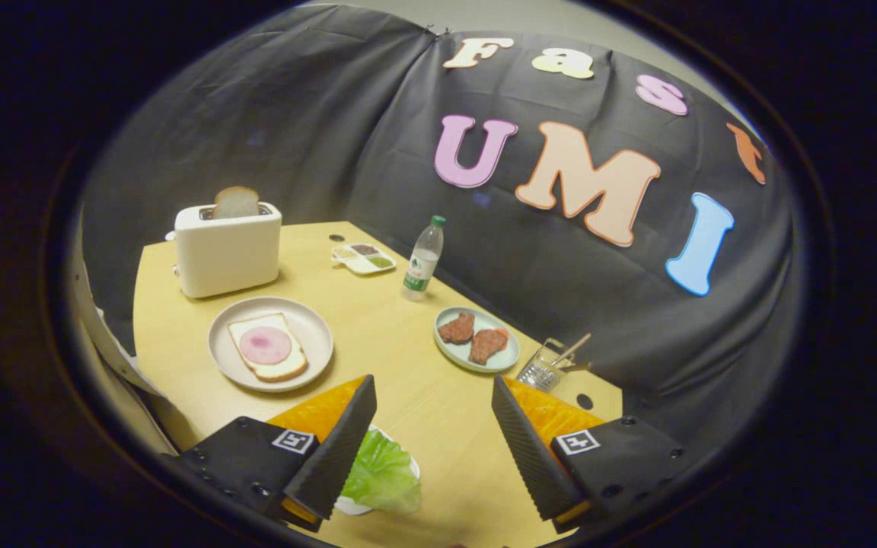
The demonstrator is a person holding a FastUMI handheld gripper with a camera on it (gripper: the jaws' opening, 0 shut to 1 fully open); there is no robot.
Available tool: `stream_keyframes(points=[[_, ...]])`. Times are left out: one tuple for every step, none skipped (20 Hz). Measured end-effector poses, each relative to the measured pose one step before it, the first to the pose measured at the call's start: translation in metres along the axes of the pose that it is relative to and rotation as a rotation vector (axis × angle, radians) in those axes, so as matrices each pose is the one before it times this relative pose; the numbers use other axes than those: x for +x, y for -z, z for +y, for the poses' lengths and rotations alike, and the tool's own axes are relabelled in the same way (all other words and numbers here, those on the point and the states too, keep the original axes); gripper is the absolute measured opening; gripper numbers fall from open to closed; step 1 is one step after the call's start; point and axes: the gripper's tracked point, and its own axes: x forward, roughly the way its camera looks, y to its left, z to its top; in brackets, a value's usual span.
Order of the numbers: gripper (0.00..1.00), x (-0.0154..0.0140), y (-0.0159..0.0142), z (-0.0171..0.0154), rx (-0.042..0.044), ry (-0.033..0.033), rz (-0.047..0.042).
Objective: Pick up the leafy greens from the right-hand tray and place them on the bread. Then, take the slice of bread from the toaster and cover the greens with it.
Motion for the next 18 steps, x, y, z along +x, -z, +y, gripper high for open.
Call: stream_keyframes(points=[[0.99, 0.00240, 0.00738, 0.00289, -0.00839, -0.01597, 0.01554], [0.99, 0.00318, 0.00778, 0.00358, -0.01030, -0.01780, 0.01602], [0.99, 0.00408, 0.00799, 0.00276, -0.00917, -0.01718, 0.01381], [0.99, 0.00347, 0.00816, 0.00227, -0.00651, -0.01585, 0.01653], [0.99, 0.00410, 0.00820, 0.00429, -0.00300, -0.01772, 0.01577], [0.99, 0.00386, 0.00678, 0.00373, -0.00175, -0.01708, 0.01618], [0.98, 0.00362, 0.00803, 0.00432, -0.00303, -0.01852, 0.01509], [0.98, 0.00317, 0.00615, 0.00278, -0.00448, -0.01755, 0.01501], [0.98, 0.00423, 0.00724, 0.00416, -0.00496, -0.01871, 0.01797], [0.98, 0.00315, 0.00567, 0.00278, -0.00488, -0.01763, 0.01589], [0.98, 0.00349, 0.00619, 0.00332, -0.00171, -0.01916, 0.01615], [0.98, 0.00353, 0.00654, 0.00365, 0.00042, -0.01984, 0.01666], [0.97, 0.00385, 0.00582, 0.00387, 0.00085, -0.01664, 0.01607], [0.97, 0.00448, 0.00695, 0.00363, 0.00323, -0.01852, 0.01691], [0.97, 0.00344, 0.00683, 0.00337, 0.00333, -0.01776, 0.01969], [0.97, 0.00377, 0.00680, 0.00438, 0.00665, -0.01784, 0.02128], [0.97, 0.00223, 0.00577, 0.00309, 0.00800, -0.01443, 0.01585], [0.97, 0.00310, 0.00671, 0.00203, 0.00620, -0.00975, 0.01289]])
